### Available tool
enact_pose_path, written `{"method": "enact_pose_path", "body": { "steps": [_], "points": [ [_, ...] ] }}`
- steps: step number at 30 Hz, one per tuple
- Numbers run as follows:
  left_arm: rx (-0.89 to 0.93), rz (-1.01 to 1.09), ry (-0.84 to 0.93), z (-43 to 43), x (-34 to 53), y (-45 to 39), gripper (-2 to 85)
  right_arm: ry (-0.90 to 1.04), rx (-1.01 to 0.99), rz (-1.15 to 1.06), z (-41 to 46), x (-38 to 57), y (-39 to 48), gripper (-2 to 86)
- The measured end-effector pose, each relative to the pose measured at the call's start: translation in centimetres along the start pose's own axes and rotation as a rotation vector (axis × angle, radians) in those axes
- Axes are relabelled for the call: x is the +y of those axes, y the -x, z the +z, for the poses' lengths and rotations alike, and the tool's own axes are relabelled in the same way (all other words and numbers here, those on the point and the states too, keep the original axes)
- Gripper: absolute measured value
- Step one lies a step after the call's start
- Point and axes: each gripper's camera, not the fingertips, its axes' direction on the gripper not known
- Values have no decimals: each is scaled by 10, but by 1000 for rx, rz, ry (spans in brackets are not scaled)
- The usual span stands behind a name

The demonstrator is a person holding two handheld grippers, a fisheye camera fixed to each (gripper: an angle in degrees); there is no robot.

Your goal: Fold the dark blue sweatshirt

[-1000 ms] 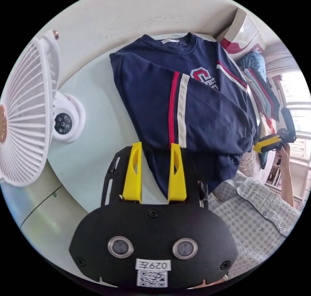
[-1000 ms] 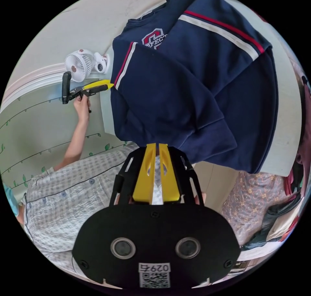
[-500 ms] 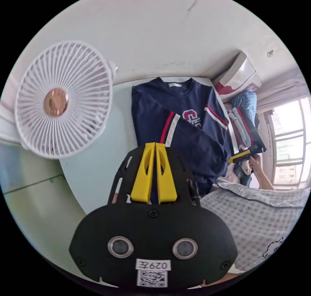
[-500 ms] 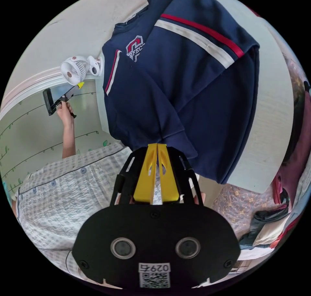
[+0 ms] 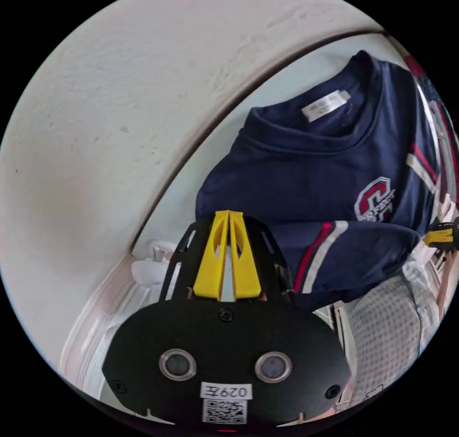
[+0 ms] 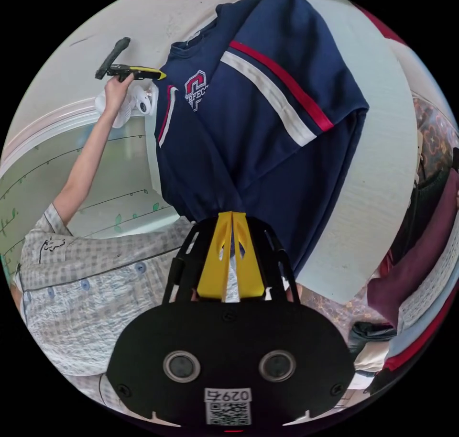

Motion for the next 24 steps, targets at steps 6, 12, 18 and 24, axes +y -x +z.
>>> {"method": "enact_pose_path", "body": {
  "steps": [6, 12, 18, 24],
  "points": [
    [-20, -11, 22, -21, -13, 10, -10, 139, 85, 9, 18, -14, -6, -5],
    [3, -1, -169, -52, -3, -7, -10, 117, 106, 1, 17, -17, 3, -5],
    [-12, 93, 4, 1, -39, -37, -10, 156, 184, -53, 25, -31, 23, -5],
    [-5, -32, 69, 22, -45, 2, -10, 112, 176, -37, 25, -28, 27, -5]
  ]
}}
